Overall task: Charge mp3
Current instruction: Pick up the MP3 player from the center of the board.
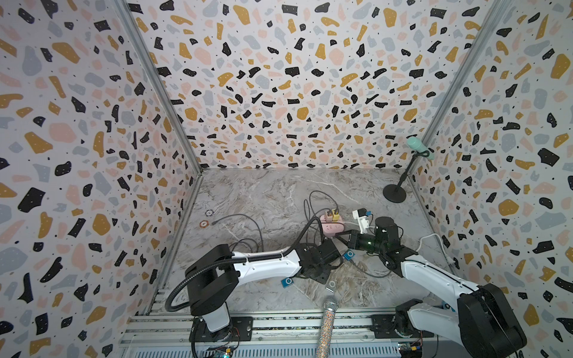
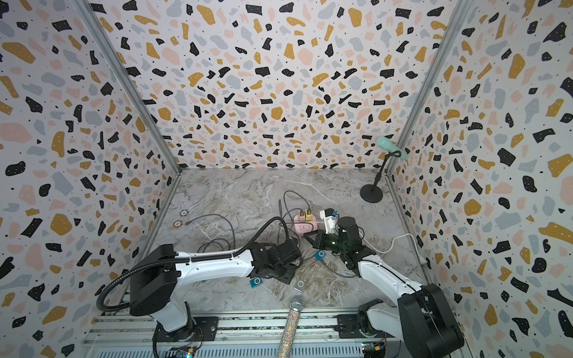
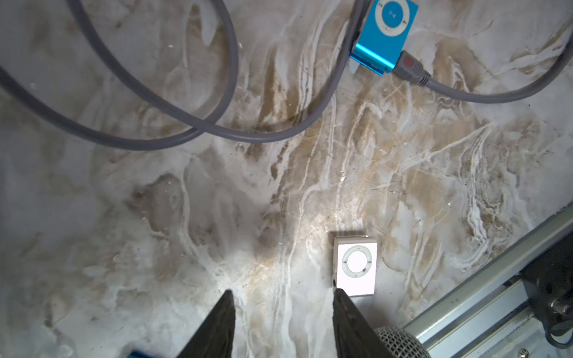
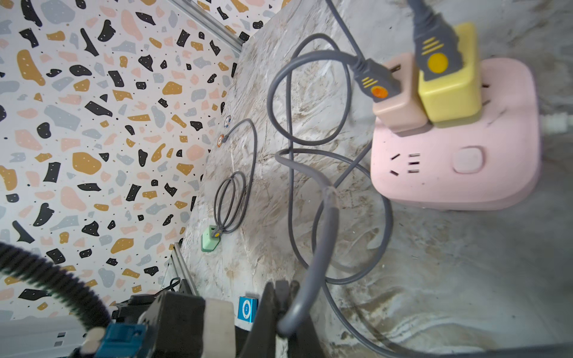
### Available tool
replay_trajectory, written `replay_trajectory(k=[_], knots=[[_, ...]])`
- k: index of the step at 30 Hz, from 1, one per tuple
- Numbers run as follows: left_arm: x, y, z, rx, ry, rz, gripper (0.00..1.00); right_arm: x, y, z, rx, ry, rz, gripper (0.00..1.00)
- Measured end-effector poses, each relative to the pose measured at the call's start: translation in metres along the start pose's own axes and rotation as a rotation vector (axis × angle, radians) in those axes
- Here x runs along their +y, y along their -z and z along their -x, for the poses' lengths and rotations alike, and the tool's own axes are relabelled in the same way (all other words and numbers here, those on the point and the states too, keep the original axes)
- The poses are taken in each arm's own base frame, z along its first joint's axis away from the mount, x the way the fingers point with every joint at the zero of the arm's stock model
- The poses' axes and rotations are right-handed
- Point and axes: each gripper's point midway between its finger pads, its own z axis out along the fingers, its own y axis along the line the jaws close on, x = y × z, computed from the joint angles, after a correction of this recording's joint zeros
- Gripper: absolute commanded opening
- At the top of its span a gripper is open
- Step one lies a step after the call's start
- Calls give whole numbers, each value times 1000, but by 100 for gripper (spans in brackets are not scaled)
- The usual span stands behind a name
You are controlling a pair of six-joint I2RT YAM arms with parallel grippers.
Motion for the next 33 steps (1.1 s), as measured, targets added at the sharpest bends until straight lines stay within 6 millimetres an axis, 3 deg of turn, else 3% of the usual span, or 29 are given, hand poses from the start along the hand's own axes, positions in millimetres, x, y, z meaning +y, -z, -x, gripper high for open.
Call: replay_trajectory(k=[12,19,25,33], knots=[[-35,-28,-3,64,-61,-21,56,-16,14,12,-63,-22,-41,0],[-33,-35,-15,114,-72,3,57,-17,16,12,-68,-24,-42,0],[-43,-37,-12,122,-85,2,57,-18,16,11,-68,-26,-42,0],[-50,-42,-24,166,-117,30,56,-18,16,11,-66,-28,-40,0]])
